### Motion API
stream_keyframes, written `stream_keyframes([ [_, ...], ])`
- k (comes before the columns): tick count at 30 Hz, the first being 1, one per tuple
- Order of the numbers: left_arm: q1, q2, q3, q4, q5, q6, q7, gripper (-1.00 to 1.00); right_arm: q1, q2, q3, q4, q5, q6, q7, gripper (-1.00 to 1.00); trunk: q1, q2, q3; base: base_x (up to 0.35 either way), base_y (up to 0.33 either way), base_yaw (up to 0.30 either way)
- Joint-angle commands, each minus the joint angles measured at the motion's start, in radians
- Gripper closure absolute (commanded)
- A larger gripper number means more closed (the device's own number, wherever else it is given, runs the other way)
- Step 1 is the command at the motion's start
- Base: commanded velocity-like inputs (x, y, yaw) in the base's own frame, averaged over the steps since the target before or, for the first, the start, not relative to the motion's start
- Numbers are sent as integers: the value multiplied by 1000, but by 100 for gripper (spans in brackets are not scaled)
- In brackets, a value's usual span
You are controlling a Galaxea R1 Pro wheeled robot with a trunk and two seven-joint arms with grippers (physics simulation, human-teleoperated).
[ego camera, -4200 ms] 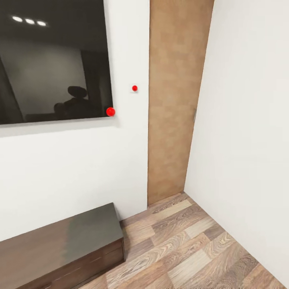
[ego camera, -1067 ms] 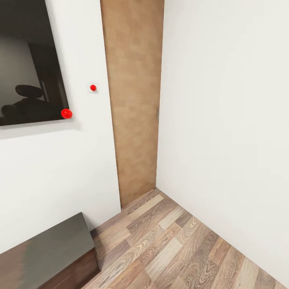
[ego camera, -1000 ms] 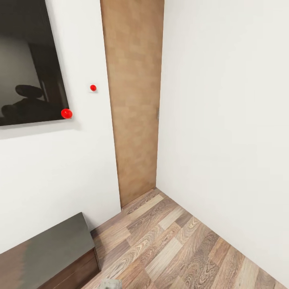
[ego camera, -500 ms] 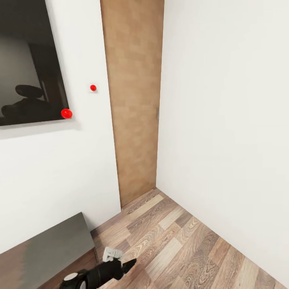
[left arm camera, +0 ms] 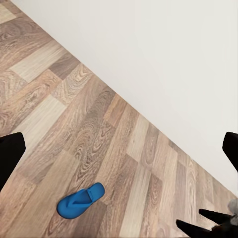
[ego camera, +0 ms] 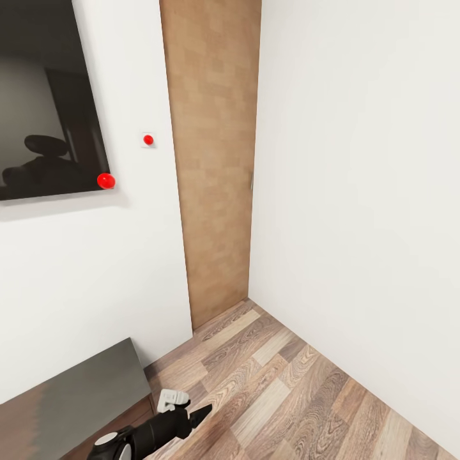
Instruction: In the bedroom, move the book from the bed onto either nightstand, and place the two sandals side by side next to the bed.
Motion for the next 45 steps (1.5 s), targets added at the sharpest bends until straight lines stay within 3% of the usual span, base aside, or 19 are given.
stream_keyframes([
  [1,-1,-1,3,0,6,9,-4,-100,-23,5,-1,-6,-73,-1,-47,-100,0,-1,-1,0,0,0],
  [2,-1,-1,3,0,6,8,-4,-100,-43,8,-1,-8,-134,-3,-83,-100,0,-1,-1,0,0,0],
  [3,-1,-1,3,0,6,8,-4,-100,-54,9,-1,-9,-166,-4,-98,-100,0,-1,-1,0,0,0],
  [5,-1,-1,3,0,6,8,-3,-100,-105,12,-1,-12,-304,-6,-142,-100,0,-1,-1,0,0,0],
  [6,-1,-1,3,0,6,8,-3,-100,-119,12,-1,-13,-342,-6,-151,-100,0,-1,-1,0,0,0],
  [9,-1,-1,3,0,6,8,9,-100,-202,13,-2,-17,-592,-1,-226,-100,0,-1,-1,0,0,0],
  [10,-1,-1,3,0,6,8,12,-100,-216,13,-2,-18,-634,0,-246,-100,0,-1,-1,0,0,0],
  [12,-1,-2,3,0,6,8,23,-100,-262,12,-2,-22,-776,5,-342,-100,0,-1,-1,0,0,0],
  [14,-1,-2,3,0,6,8,29,-100,-278,12,-2,-27,-850,6,-414,-100,0,-1,-1,0,0,0],
  [18,-1,-2,3,0,6,8,34,-100,-293,11,-2,-66,-920,4,-497,-100,0,-1,-1,0,0,0],
  [30,-1,-2,18,0,12,11,33,-100,-297,11,-3,-220,-958,8,-515,-100,0,-1,-1,0,0,0],
  [32,-1,-2,27,0,11,11,33,-100,-297,9,-14,-225,-1029,9,-515,-100,0,-1,-1,0,0,0],
  [36,-1,-3,32,0,12,11,33,-100,-297,-5,-30,-227,-1301,11,-516,-100,0,-1,-1,0,0,0],
  [38,-1,-4,33,0,12,11,34,-100,-297,-26,-31,-226,-1374,11,-517,-100,0,-1,-1,0,0,0],
  [40,-1,-3,35,1,12,11,34,-100,-297,-48,-33,-226,-1428,11,-517,-100,0,-1,-1,0,0,0],
  [43,-1,-3,42,1,12,10,34,-100,-297,-58,-33,-226,-1451,11,-518,-100,0,-1,-1,0,0,0],
  [45,-1,-4,65,2,12,10,35,-100,-297,-62,-34,-226,-1460,10,-517,-100,0,-1,-1,0,0,0],
])
